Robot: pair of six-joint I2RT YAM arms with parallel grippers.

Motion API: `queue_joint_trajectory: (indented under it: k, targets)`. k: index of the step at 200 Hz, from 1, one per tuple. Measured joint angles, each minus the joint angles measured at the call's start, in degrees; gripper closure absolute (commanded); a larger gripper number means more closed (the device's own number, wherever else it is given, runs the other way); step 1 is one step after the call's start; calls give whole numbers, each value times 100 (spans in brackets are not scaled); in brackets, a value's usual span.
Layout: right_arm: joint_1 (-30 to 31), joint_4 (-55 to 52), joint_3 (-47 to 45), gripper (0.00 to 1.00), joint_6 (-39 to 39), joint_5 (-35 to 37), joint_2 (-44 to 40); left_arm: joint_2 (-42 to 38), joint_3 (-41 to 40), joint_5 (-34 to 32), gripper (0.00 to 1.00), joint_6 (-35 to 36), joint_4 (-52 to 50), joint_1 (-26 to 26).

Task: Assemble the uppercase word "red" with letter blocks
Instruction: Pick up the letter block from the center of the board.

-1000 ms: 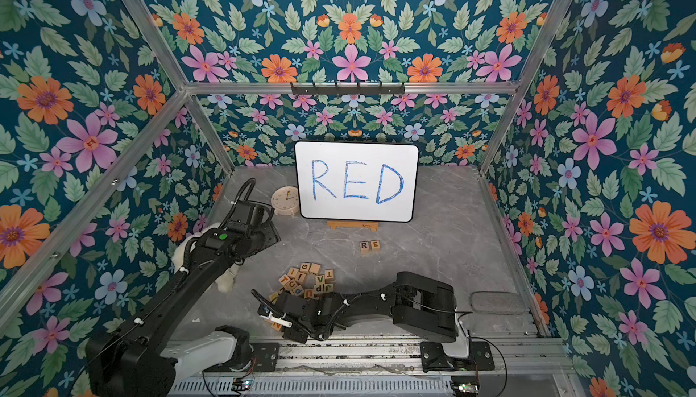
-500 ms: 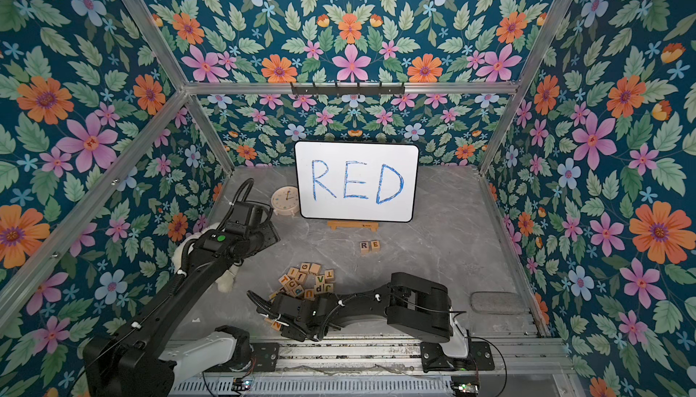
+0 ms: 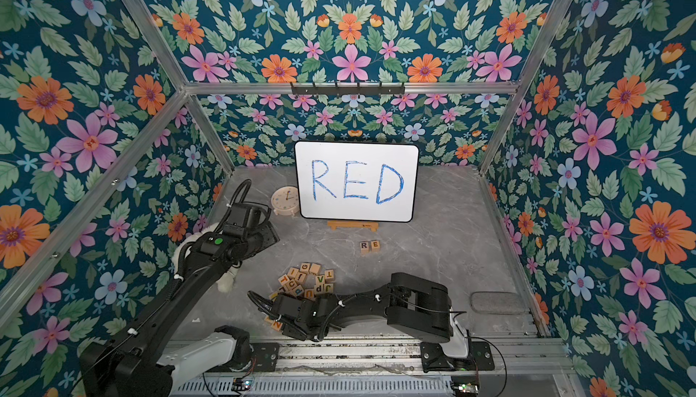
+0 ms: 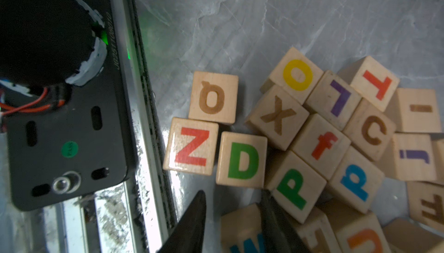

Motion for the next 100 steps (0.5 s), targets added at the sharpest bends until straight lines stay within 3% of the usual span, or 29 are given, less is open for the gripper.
queue_joint_trajectory:
  k: [100]
  targets:
    - [-9, 35, 155, 53, -17, 85, 249, -24, 15, 70, 26, -26, 13, 0]
